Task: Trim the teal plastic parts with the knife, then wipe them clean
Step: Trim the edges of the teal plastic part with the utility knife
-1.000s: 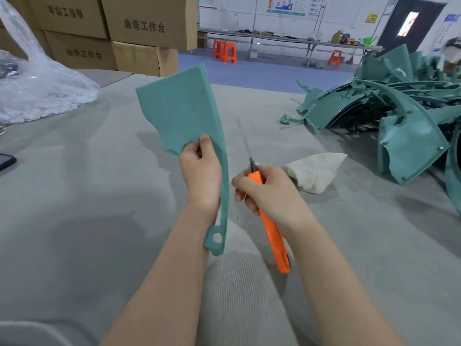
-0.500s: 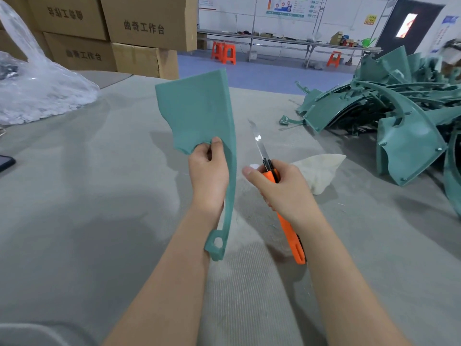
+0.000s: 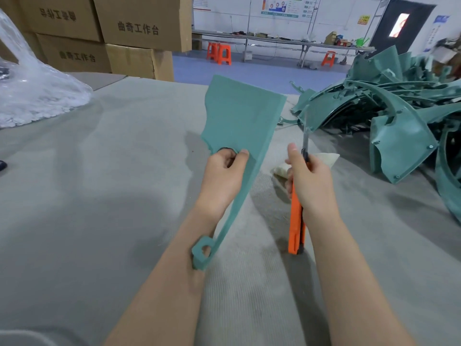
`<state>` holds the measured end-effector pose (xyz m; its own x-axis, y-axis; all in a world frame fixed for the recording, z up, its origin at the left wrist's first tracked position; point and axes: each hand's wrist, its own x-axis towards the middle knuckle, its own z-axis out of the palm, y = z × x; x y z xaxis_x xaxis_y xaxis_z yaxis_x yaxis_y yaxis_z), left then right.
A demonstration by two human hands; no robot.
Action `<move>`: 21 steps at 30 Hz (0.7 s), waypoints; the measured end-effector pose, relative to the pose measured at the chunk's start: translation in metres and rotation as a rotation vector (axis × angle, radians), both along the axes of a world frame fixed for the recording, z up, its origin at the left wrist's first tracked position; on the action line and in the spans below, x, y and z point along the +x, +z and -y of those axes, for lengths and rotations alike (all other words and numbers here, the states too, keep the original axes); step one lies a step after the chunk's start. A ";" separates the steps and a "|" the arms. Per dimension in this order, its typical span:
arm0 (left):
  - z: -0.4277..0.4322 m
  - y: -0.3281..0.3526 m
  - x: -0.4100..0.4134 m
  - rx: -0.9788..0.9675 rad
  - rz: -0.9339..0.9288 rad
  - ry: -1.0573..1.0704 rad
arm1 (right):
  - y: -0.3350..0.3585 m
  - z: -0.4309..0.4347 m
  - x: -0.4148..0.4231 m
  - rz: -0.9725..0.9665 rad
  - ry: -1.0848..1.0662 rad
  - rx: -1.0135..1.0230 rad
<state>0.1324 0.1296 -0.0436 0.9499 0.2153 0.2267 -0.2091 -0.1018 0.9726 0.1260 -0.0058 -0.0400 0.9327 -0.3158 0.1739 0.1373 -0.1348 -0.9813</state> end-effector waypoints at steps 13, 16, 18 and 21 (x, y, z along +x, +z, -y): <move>-0.003 0.005 -0.007 -0.074 -0.115 -0.348 | 0.005 0.005 -0.001 0.046 0.045 0.221; -0.004 0.005 -0.008 -0.356 -0.236 -0.439 | 0.002 -0.001 0.000 0.011 0.151 0.210; -0.006 0.005 -0.009 -0.497 -0.341 -0.443 | 0.001 -0.002 -0.001 0.014 0.178 0.179; -0.012 0.004 -0.007 -0.595 -0.379 -0.380 | 0.000 0.003 0.001 0.054 0.056 -0.036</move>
<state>0.1250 0.1411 -0.0391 0.9719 -0.1549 -0.1773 0.2303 0.4685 0.8529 0.1271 -0.0084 -0.0401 0.9376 -0.2562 0.2350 0.1985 -0.1605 -0.9669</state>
